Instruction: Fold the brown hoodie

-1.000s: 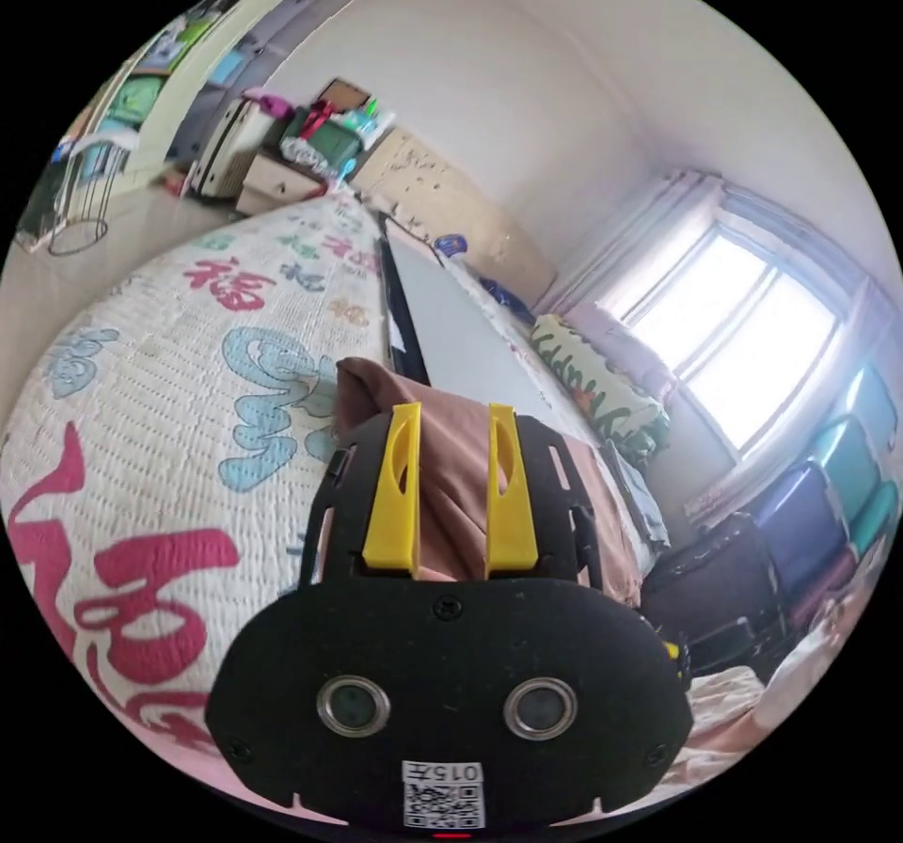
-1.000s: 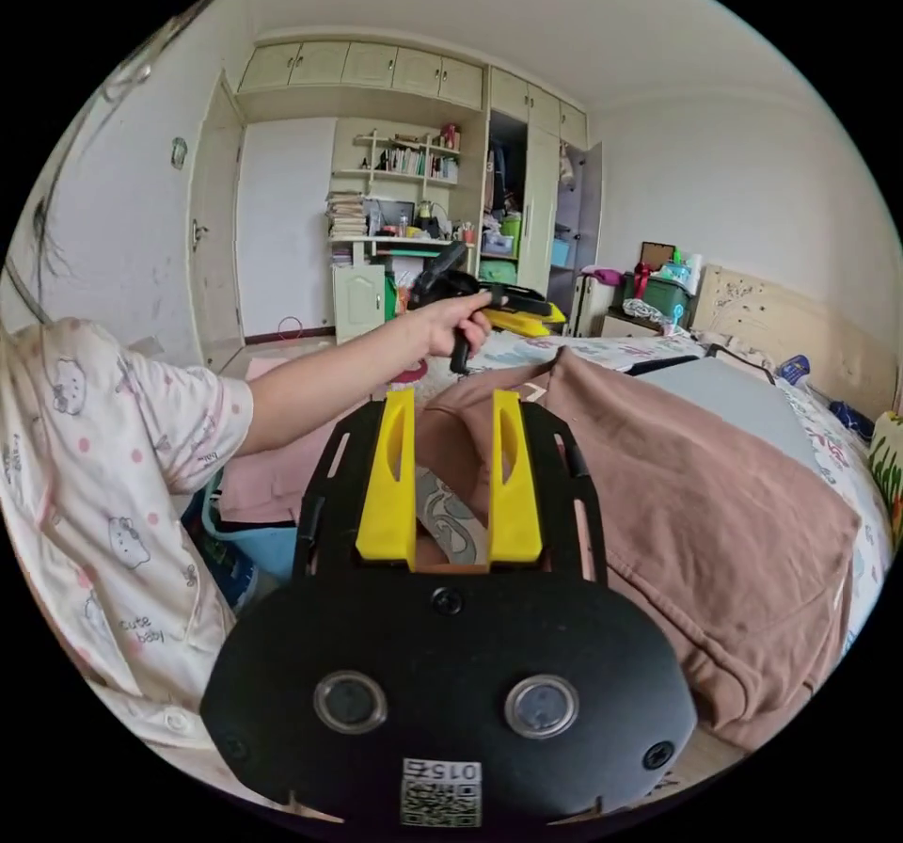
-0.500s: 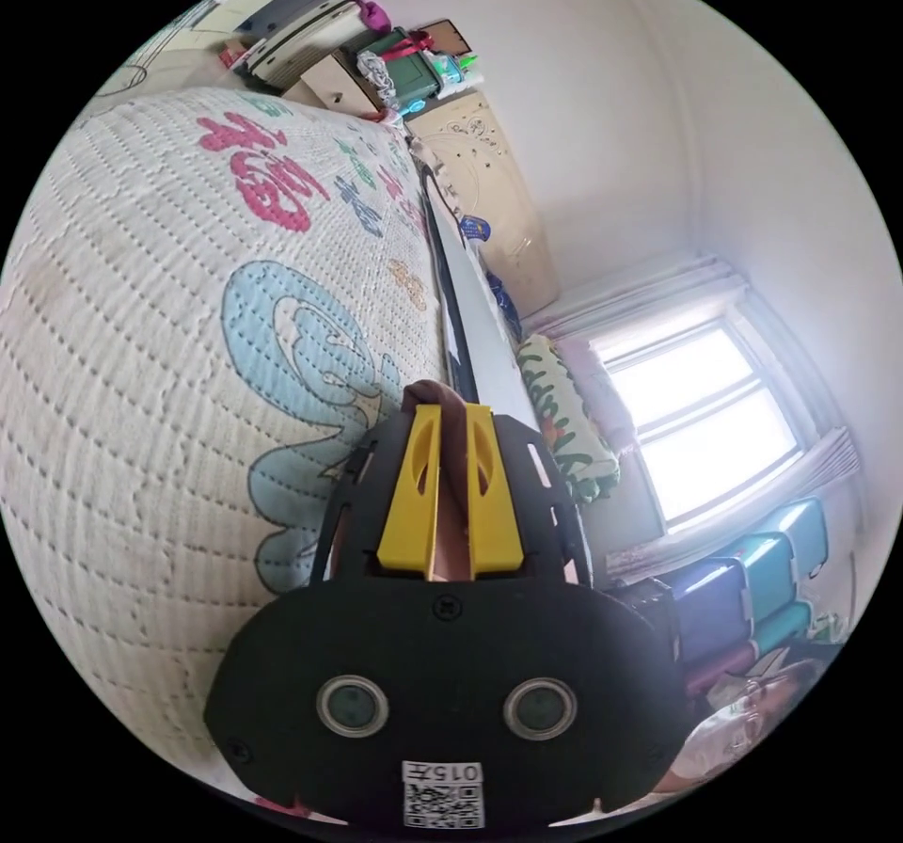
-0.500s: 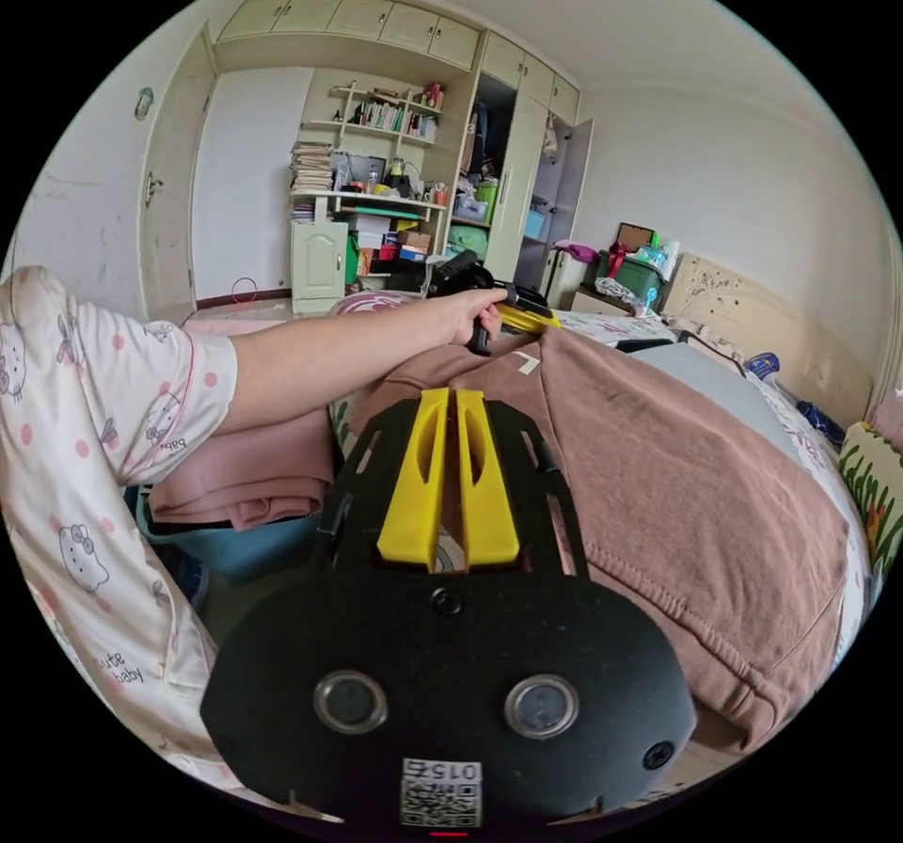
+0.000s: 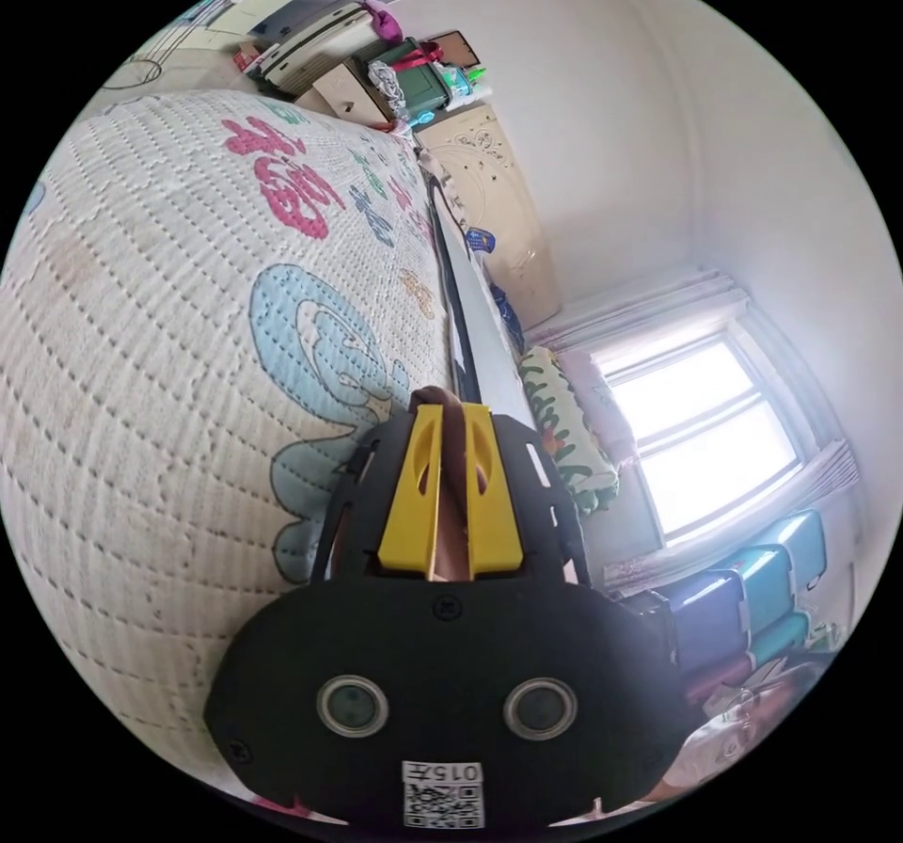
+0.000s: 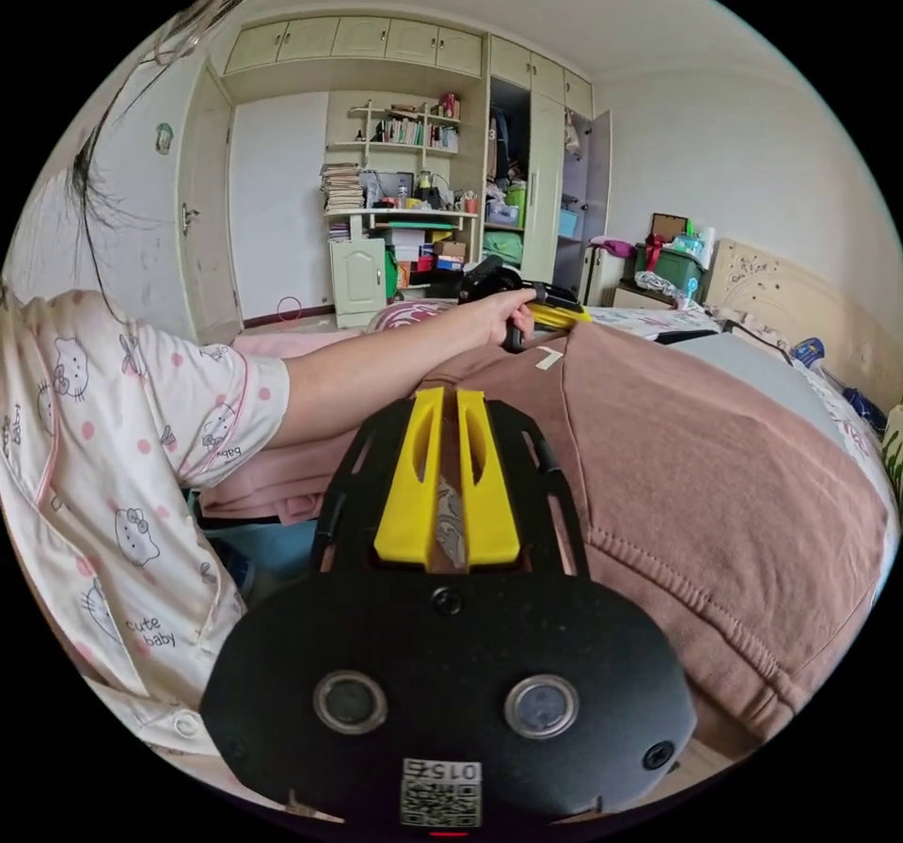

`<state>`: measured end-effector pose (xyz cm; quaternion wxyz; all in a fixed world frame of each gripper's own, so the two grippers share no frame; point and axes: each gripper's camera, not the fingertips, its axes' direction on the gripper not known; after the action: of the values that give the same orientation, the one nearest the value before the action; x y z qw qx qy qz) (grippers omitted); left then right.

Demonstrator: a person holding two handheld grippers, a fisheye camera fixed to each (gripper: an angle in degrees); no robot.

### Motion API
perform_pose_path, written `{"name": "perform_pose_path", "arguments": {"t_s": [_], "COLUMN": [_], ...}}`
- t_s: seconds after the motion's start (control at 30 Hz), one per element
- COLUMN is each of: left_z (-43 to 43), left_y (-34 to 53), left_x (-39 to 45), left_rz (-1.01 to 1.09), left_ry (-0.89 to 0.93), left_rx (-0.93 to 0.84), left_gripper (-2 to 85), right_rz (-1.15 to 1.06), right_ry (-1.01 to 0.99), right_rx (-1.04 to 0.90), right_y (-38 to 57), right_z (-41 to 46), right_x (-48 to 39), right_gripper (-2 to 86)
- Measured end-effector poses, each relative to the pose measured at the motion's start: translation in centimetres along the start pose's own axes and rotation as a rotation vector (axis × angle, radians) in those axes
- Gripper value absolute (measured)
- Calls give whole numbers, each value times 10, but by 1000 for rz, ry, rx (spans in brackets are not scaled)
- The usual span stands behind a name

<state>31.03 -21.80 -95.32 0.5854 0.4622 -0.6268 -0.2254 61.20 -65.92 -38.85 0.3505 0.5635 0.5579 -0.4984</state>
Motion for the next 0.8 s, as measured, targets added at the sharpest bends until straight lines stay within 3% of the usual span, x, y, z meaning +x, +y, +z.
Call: {"name": "perform_pose_path", "arguments": {"t_s": [0.23, 0.47, 0.63, 0.8], "left_z": [6, -11, 21, 91], "left_y": [48, 136, 193, 258], "left_x": [-8, -2, 60, 145], "left_rz": [-8, 74, 355, 630], "left_ry": [62, -30, -313, -391], "left_rx": [68, 423, 360, 274], "left_gripper": [56, 72, 80, 86], "right_rz": [-16, 187, 382, 557], "right_ry": [15, 509, 882, 863], "right_rx": [70, 168, 220, 216], "right_y": [0, 39, 81, 101], "right_z": [-70, -204, -295, -339], "right_x": [15, 56, 87, 130], "right_gripper": [33, 59, 86, 114]}}
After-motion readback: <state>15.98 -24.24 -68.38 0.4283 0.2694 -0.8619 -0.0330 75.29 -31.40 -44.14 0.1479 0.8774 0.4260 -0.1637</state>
